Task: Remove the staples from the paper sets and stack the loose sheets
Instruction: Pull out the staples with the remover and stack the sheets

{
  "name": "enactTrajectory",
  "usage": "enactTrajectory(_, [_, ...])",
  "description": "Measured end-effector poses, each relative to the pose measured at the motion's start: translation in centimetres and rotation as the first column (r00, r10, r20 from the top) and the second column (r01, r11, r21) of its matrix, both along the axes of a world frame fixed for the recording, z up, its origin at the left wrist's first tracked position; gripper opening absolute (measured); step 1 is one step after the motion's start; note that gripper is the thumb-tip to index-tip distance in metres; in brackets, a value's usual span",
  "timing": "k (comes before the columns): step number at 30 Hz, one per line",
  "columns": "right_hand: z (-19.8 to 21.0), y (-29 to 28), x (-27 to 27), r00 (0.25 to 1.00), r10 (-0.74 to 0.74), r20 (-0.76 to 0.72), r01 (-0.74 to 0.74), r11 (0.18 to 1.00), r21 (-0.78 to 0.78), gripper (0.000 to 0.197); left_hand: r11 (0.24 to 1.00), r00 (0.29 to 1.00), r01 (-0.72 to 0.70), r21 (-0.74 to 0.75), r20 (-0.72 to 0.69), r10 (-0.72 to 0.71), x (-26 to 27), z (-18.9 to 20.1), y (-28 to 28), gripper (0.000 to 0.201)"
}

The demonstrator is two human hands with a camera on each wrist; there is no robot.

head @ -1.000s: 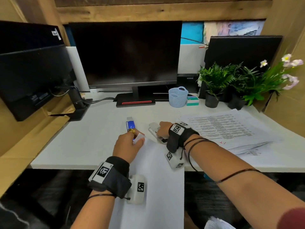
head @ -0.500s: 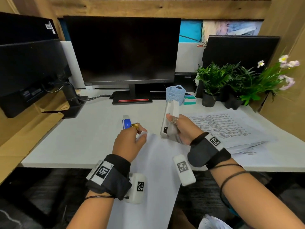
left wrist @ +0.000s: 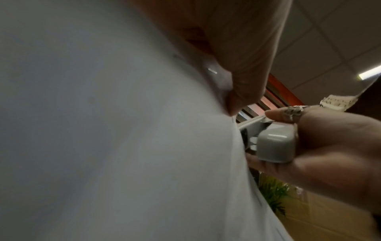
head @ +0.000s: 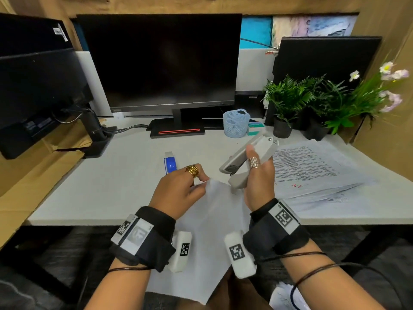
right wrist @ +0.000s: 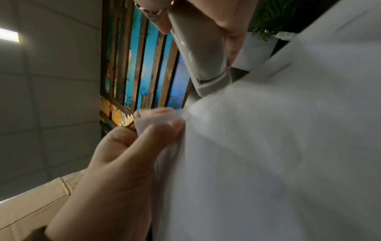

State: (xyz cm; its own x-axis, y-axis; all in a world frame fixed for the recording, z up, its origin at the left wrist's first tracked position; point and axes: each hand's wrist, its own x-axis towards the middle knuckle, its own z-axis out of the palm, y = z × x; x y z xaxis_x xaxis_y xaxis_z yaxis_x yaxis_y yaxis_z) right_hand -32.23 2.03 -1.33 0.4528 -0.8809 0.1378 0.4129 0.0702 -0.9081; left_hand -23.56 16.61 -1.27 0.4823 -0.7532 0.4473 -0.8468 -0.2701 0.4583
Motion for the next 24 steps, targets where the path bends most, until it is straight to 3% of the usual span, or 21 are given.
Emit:
enactTrajectory(5, [-0.8, 0.8, 0.5, 0.996, -0.039, -0.079, 0.038, 0.999, -0.012, 0.034, 0.995, 0.997, 0.069, -0.07, -0.038, -0.072, -0.7, -0.5, -1.0, 0.004])
enactTrajectory(10, [-1.2, 1.0, 0.6, 0.997, -0.055, -0.05, 0.058, 0.997, 0.058, 0.041, 0.986, 0.992, 0.115, -0.124, -0.03, -0.119, -1.2, -1.2, -1.3, 0.004])
enactTrajectory(12, [-0.9, 1.1, 0.6, 0.998, -0.053, -0.02, 0.054, 0.996, 0.076, 0.047, 0.98, 0.992, 0.126, -0.153, -0.007, -0.129, -1.4, -1.5, -1.4, 0.016])
enactTrajectory(17, [-0.6, 1.0, 0.5, 0.999, -0.046, 0.016, 0.044, 0.993, 0.111, 0.03, 0.974, 0.988, 0.135, -0.179, -0.043, -0.145, -1.9, -2.3, -1.6, 0.029])
enactTrajectory(21, [-0.6, 0.9, 0.5, 1.0, 0.02, 0.012, -0.022, 0.991, 0.133, 0.016, 0.977, 0.99, 0.112, -0.18, -0.063, -0.125, -2.1, -2.8, -1.7, 0.01])
enactTrajectory(23, [-0.8, 0.9, 0.5, 0.999, 0.036, -0.003, -0.035, 0.991, 0.126, 0.025, 0.979, 0.991, 0.106, -0.172, -0.059, -0.117, -2.2, -3.1, -1.8, 0.006])
enactTrajectory(24, [-0.8, 0.9, 0.4, 0.999, 0.05, -0.011, -0.048, 0.992, 0.12, 0.04, 0.979, 0.992, 0.101, -0.177, -0.057, -0.112, -2.2, -3.2, -1.8, 0.008])
